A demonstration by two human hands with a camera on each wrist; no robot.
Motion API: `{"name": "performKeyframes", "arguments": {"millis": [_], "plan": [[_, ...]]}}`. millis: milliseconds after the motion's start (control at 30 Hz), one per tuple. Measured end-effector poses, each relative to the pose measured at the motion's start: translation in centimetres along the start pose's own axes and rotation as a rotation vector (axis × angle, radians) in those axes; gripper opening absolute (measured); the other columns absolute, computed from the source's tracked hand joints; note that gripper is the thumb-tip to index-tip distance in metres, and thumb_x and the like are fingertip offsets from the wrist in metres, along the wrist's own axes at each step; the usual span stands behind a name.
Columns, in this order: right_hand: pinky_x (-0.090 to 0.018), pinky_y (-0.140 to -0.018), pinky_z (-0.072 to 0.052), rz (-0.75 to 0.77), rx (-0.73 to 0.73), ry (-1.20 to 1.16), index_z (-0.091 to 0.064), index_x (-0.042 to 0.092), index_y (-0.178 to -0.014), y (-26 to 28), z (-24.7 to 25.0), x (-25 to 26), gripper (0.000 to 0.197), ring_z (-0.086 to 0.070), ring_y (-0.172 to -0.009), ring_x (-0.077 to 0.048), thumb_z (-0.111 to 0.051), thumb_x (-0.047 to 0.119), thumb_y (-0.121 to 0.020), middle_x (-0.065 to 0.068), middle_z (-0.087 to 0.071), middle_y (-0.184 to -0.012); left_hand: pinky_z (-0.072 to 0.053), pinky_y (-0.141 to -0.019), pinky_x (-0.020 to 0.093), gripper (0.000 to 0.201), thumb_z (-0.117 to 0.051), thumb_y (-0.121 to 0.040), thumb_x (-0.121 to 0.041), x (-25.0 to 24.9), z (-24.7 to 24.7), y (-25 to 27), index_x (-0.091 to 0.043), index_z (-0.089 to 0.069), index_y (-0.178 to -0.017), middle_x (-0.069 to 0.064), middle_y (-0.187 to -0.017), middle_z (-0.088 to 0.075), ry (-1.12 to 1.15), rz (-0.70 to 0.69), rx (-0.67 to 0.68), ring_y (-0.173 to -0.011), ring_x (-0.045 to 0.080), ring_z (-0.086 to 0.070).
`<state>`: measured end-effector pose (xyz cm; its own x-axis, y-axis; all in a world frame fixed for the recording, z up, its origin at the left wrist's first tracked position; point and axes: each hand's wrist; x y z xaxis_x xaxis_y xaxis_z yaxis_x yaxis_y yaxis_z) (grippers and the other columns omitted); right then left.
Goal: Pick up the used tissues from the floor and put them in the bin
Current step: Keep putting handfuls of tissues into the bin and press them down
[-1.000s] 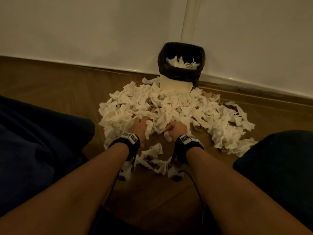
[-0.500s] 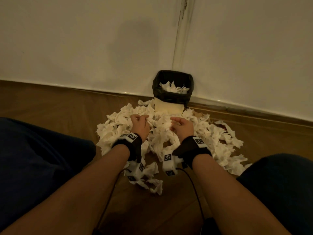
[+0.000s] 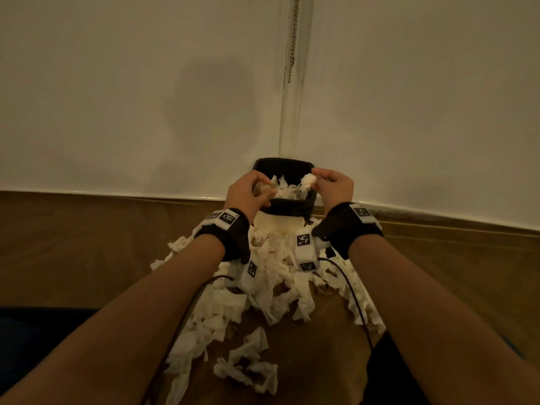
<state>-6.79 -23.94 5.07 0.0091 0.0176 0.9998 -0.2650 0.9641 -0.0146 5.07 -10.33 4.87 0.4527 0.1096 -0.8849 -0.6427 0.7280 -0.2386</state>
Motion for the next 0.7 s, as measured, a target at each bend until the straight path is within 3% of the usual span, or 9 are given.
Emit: {"name": "performKeyframes", "arguments": {"millis": [67, 133, 300, 400, 467, 533, 600, 700], "plan": [[-0.024, -0.079, -0.054, 0.014, 0.017, 0.051, -0.072, 0.003, -0.098, -1.5, -0.4, 0.0, 0.027, -0.064, -0.084, -0.018, -0.053, -0.008, -0.084, -0.016, -0.069, -0.102, -0.057, -0.071, 0.033, 0.009, -0.066, -0.084, -0.021, 0.2, -0.4, -1.8, -0.028, -0.061, -0.087, 0.001, -0.102, -0.059, -0.093, -0.027, 0.004, -0.079, 0.019, -0.067], [-0.018, -0.071, -0.052, 0.034, 0.036, 0.135, -0.073, 0.006, -0.097, -2.6, -0.9, -0.5, 0.027, -0.063, -0.078, -0.014, -0.054, -0.007, -0.084, -0.013, -0.070, -0.101, -0.052, -0.080, 0.031, 0.009, -0.064, -0.085, -0.021, 1.0, -0.7, -3.4, -0.024, -0.064, -0.094, 0.003, -0.105, -0.057, -0.212, -0.067, 0.000, -0.091, 0.020, -0.061], [-0.034, -0.085, -0.054, 0.100, 0.088, 0.384, -0.074, 0.010, -0.097, -4.2, -2.9, -2.9, 0.028, -0.065, -0.091, -0.024, -0.052, -0.003, -0.086, -0.009, -0.070, -0.103, -0.039, -0.082, 0.019, 0.021, -0.060, -0.088, -0.020, 3.8, -2.2, -5.8, -0.021, -0.063, -0.109, 0.005, -0.116, -0.054, -0.349, -0.091, 0.056, -0.100, 0.016, -0.054], [-0.030, -0.086, -0.051, 0.108, 0.094, 0.454, -0.072, 0.013, -0.103, -4.9, -3.6, -4.2, 0.029, -0.063, -0.097, -0.023, -0.050, 0.000, -0.088, -0.008, -0.068, -0.110, -0.037, -0.091, 0.020, 0.034, -0.055, -0.091, -0.016, 4.7, -3.6, -6.7, -0.020, -0.054, -0.125, 0.007, -0.128, -0.050, -0.346, -0.075, 0.086, -0.113, 0.021, -0.052], [-0.028, -0.092, -0.047, 0.101, 0.112, 0.449, -0.065, 0.013, -0.117, -5.5, -3.8, -4.7, 0.032, -0.060, -0.107, -0.023, -0.047, 0.004, -0.092, -0.009, -0.064, -0.117, -0.039, -0.102, 0.028, 0.050, -0.052, -0.092, -0.014, 4.9, -4.6, -7.2, -0.021, -0.038, -0.140, 0.009, -0.140, -0.042, -0.259, -0.029, 0.123, -0.121, 0.023, -0.049], [-0.030, -0.100, -0.043, 0.052, 0.143, 0.409, -0.050, 0.013, -0.134, -5.9, -4.1, -4.9, 0.039, -0.054, -0.117, -0.024, -0.045, 0.010, -0.096, -0.012, -0.058, -0.126, -0.040, -0.106, 0.037, 0.060, -0.050, -0.093, -0.012, 5.1, -5.3, -7.6, -0.023, -0.025, -0.146, 0.008, -0.148, -0.034, -0.186, 0.024, 0.130, -0.126, 0.024, -0.046], [-0.032, -0.106, -0.039, -0.005, 0.161, 0.340, -0.038, 0.012, -0.143, -6.2, -4.4, -4.9, 0.045, -0.048, -0.126, -0.024, -0.042, 0.011, -0.098, -0.013, -0.050, -0.137, -0.041, -0.105, 0.039, 0.062, -0.049, -0.092, -0.010, 5.4, -5.6, -7.8, -0.024, -0.023, -0.147, 0.007, -0.149, -0.033, -0.163, 0.051, 0.111, -0.127, 0.025, -0.046], [-0.027, -0.108, -0.033, -0.025, 0.145, 0.298, -0.034, 0.011, -0.145, -6.6, -4.5, -4.9, 0.046, -0.043, -0.131, -0.022, -0.038, 0.009, -0.098, -0.011, -0.044, -0.143, -0.042, -0.103, 0.034, 0.058, -0.047, -0.092, -0.009, 5.9, -5.4, -7.8, -0.025, -0.028, -0.145, 0.009, -0.145, -0.036, -0.164, 0.051, 0.079, -0.122, 0.024, -0.050]]}}
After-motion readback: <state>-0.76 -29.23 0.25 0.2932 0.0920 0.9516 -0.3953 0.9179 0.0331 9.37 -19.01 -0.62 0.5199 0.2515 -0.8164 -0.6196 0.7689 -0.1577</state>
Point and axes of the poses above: each hand's wrist, its own y-axis away from the middle knuckle, its own z-axis out of the back of the hand, x = y × z
